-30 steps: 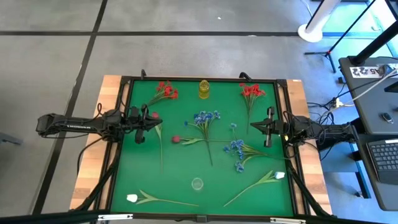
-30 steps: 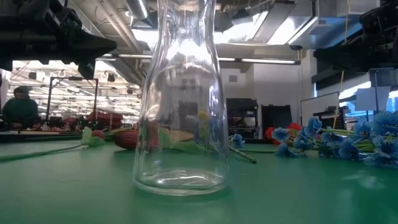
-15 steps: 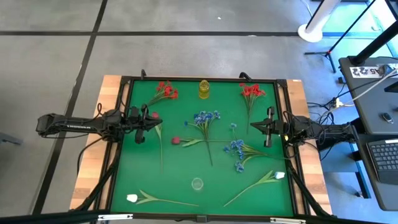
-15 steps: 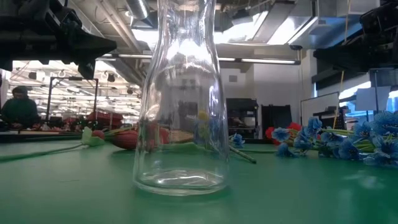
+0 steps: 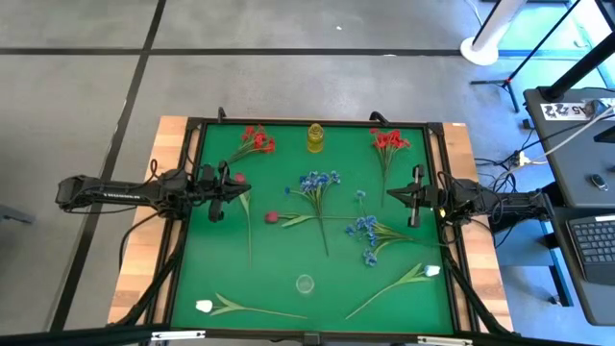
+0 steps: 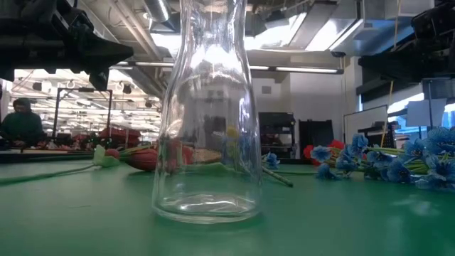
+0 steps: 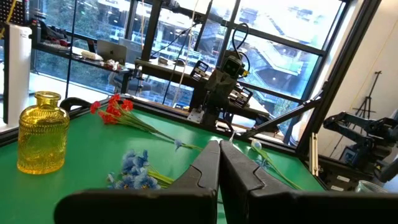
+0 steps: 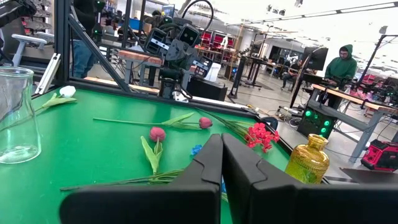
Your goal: Sort flowers into vase by color
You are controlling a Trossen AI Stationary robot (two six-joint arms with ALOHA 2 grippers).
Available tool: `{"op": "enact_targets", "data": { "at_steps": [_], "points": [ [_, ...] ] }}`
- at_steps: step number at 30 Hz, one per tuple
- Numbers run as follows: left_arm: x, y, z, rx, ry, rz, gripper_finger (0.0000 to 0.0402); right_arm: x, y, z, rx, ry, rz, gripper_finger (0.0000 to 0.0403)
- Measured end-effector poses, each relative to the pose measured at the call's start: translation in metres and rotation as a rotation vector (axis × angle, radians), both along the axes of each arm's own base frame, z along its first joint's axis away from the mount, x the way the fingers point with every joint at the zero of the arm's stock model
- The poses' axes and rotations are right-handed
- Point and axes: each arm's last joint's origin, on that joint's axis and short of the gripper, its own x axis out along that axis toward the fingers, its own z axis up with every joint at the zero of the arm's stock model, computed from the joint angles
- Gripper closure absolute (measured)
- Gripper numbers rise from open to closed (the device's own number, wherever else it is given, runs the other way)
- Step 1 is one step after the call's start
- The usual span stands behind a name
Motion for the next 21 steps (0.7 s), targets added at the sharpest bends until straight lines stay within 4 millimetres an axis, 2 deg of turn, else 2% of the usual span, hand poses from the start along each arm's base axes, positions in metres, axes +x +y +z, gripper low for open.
{"op": "enact_targets", "data": {
  "at_steps": [21],
  "points": [
    [-0.0002,0.0,0.0015,0.091,-0.005,0.009,0.0401,0.0,0.0,0.0,0.0,0.0,0.0,0.0395]
  ]
}}
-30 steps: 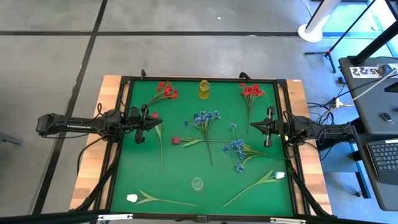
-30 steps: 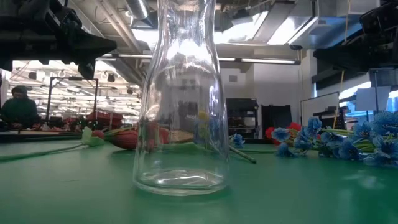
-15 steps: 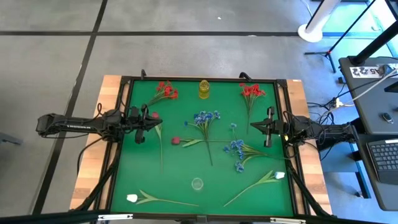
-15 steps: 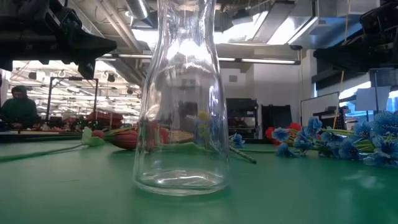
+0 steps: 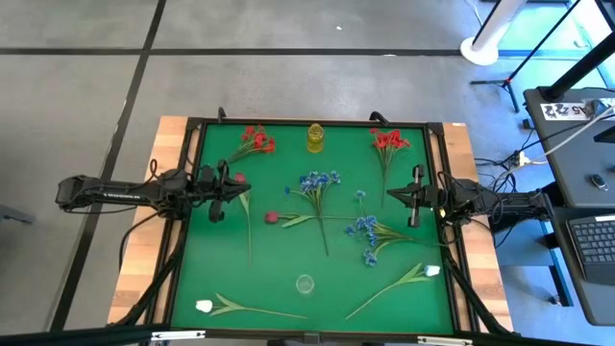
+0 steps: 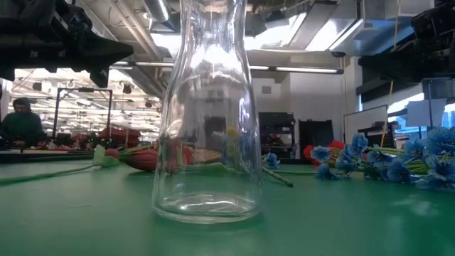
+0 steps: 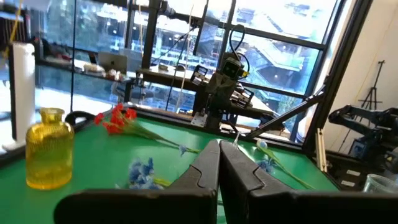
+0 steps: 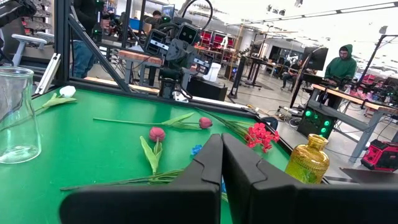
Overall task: Sort flowers into vase by color
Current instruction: Put the left red flowers into the yellow vase
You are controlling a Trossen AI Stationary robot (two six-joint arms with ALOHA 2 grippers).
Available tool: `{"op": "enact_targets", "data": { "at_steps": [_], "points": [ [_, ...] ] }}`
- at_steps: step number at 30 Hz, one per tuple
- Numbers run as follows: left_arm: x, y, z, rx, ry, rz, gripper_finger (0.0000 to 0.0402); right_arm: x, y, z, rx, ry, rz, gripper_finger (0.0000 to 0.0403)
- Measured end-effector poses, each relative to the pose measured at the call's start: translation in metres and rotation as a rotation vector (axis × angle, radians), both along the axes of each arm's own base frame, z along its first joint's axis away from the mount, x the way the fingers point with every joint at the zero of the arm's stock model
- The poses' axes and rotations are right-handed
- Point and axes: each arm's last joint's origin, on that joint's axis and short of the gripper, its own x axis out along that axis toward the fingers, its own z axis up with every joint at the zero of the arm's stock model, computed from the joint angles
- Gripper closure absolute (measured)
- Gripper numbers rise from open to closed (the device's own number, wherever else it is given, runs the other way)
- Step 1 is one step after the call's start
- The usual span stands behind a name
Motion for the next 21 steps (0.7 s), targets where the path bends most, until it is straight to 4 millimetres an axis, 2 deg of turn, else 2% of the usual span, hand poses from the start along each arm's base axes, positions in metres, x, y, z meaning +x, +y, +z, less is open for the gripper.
{"op": "enact_targets", "data": {
  "at_steps": [15,21],
  "points": [
    [-0.0002,0.0,0.0019,0.015,-0.017,0.002,0.0401,0.0,0.0,0.0,0.0,0.0,0.0,0.0395],
    [-0.0002,0.003,0.0042,0.007,-0.01,0.106,0.0401,0.0,0.0,0.0,0.0,0.0,0.0,0.0395]
  ]
}}
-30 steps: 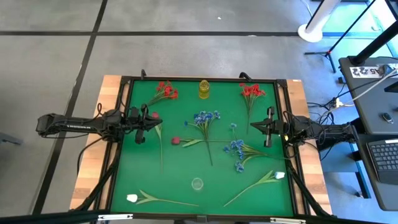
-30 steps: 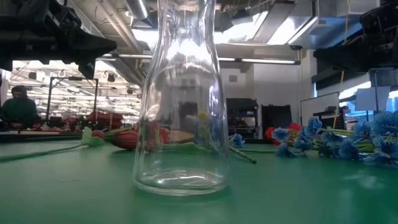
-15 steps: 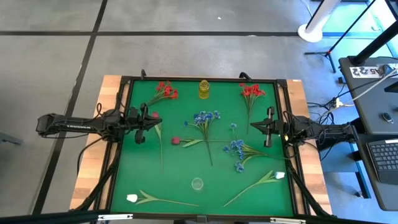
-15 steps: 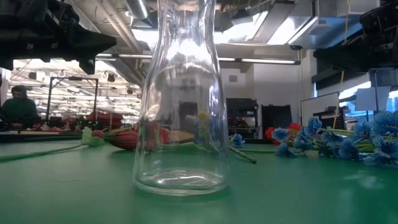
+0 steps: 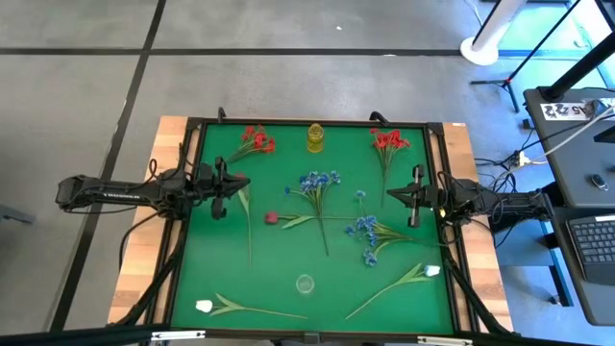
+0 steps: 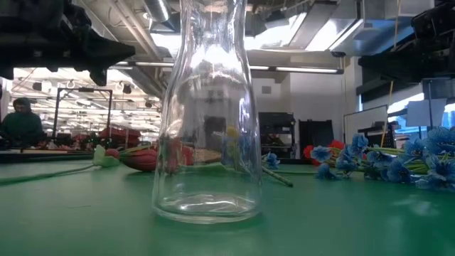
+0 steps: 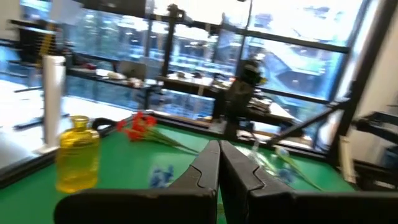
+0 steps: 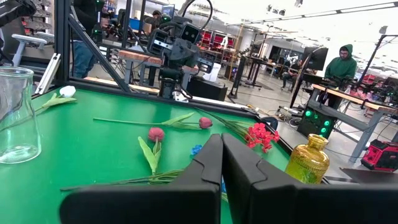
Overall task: Sort flowers into vase by color
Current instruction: Put the left red flowers into the yellow vase
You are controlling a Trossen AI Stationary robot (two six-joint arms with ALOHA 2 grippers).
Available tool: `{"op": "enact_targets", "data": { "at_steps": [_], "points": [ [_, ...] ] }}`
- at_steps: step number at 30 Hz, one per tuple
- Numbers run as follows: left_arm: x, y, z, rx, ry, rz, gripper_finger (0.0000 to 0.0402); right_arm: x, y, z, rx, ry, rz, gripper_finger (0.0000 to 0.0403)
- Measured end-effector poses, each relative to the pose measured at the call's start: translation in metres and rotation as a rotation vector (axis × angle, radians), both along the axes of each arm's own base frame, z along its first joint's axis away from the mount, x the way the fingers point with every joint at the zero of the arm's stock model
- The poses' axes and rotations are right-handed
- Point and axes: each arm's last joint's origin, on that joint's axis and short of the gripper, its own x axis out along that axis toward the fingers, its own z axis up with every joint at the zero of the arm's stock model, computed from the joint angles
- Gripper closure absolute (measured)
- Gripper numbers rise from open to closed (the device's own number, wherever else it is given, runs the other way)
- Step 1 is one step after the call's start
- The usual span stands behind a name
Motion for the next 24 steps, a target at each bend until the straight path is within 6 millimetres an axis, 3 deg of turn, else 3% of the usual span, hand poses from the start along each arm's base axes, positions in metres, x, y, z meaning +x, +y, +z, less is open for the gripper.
{"op": "enact_targets", "data": {
  "at_steps": [4,9,13,18,24],
  "points": [
    [0.002,0.001,0.024,0.021,-0.032,0.031,0.0401,0.0,0.0,0.0,0.0,0.0,0.0,0.0395],
    [0.006,0.001,0.083,0.097,-0.098,0.02,0.0401,0.0,0.0,0.0,0.0,0.0,0.0,0.0395],
    [0.017,0.005,0.105,0.106,0.11,0.12,0.0401,0.0,0.0,0.0,0.0,0.0,0.0,0.0395],
    [0.037,0.016,0.084,-0.023,0.465,0.345,0.0401,0.0,0.0,0.0,0.0,0.0,0.0,0.0395],
    [0.054,0.032,0.062,-0.133,0.681,0.44,0.0401,0.0,0.0,0.0,0.0,0.0,0.0,0.0395]
  ]
}}
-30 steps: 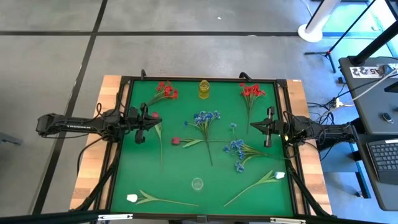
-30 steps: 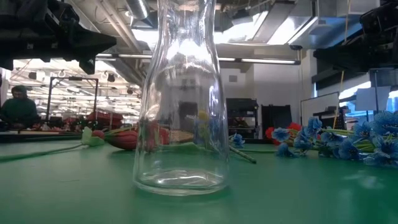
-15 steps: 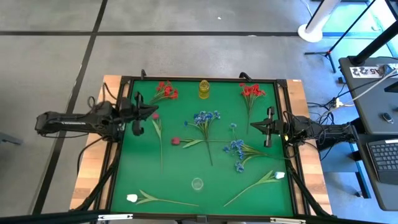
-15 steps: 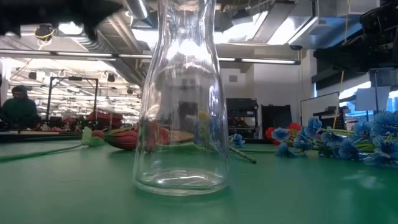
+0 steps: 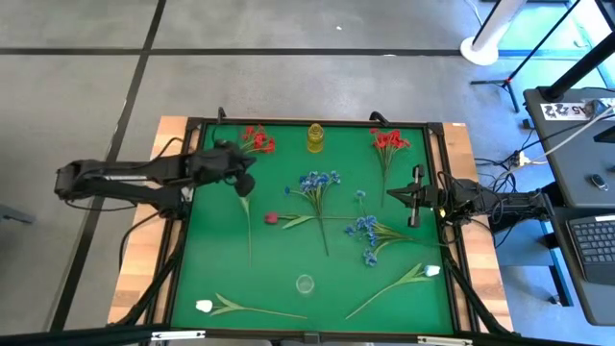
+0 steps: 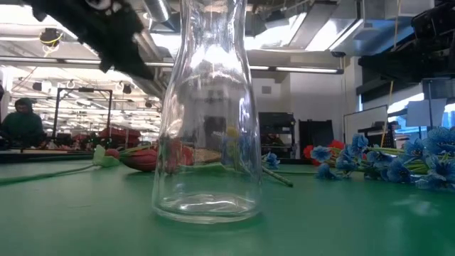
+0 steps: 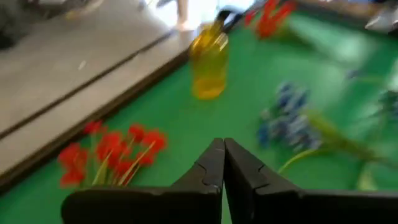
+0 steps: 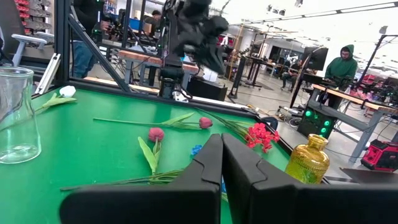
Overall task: Sort flowers into vase by color
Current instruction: Put the left red flowers into the yellow vase
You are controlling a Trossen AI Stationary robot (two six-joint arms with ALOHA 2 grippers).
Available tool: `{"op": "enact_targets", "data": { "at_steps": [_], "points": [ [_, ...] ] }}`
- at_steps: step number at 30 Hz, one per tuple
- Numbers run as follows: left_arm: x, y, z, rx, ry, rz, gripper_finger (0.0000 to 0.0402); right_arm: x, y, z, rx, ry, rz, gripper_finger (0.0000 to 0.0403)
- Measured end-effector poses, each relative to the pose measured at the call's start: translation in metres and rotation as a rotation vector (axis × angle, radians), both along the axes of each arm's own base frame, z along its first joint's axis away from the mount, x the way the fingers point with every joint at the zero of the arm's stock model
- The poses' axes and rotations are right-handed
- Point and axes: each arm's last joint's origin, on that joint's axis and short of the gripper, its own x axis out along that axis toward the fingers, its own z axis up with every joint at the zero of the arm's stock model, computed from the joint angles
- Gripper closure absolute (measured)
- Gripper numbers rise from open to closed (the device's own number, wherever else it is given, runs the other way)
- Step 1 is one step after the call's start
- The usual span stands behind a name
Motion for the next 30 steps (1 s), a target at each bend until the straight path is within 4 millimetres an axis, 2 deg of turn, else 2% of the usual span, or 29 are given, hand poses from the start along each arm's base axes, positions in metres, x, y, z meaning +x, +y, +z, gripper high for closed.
{"op": "enact_targets", "data": {
  "at_steps": [3,6,12,15,18,23,26,30],
  "points": [
    [0.002,0.01,-0.004,-0.064,0.093,0.058,0.0389,0.0,0.0,0.0,0.0,0.0,0.0,0.0395],
    [0.001,0.022,-0.003,-0.115,0.186,0.113,0.0359,0.0,0.0,0.0,0.0,0.0,0.0,0.0395],
    [0.004,0.053,0.019,-0.192,0.211,0.204,0.0283,0.0,0.0,0.0,0.0,0.0,0.0,0.0395],
    [0.005,0.07,0.023,-0.27,0.221,0.202,0.0251,0.0,0.0,0.0,0.0,0.0,0.0,0.0395],
    [0.003,0.087,0.013,-0.337,0.314,0.209,0.0227,0.0,0.0,0.0,0.0,0.0,0.0,0.0395],
    [-0.004,0.11,-0.018,-0.49,0.51,0.215,0.0202,0.0,0.0,0.0,0.0,0.0,0.0,0.0395],
    [-0.007,0.117,-0.035,-0.582,0.624,0.193,0.0197,0.0,0.0,0.0,0.0,-0.001,0.0,0.0395],
    [-0.005,0.124,-0.056,-0.623,0.744,0.182,0.0196,0.0,0.0,0.0,0.0,0.0,0.0,0.0395]
  ]
}}
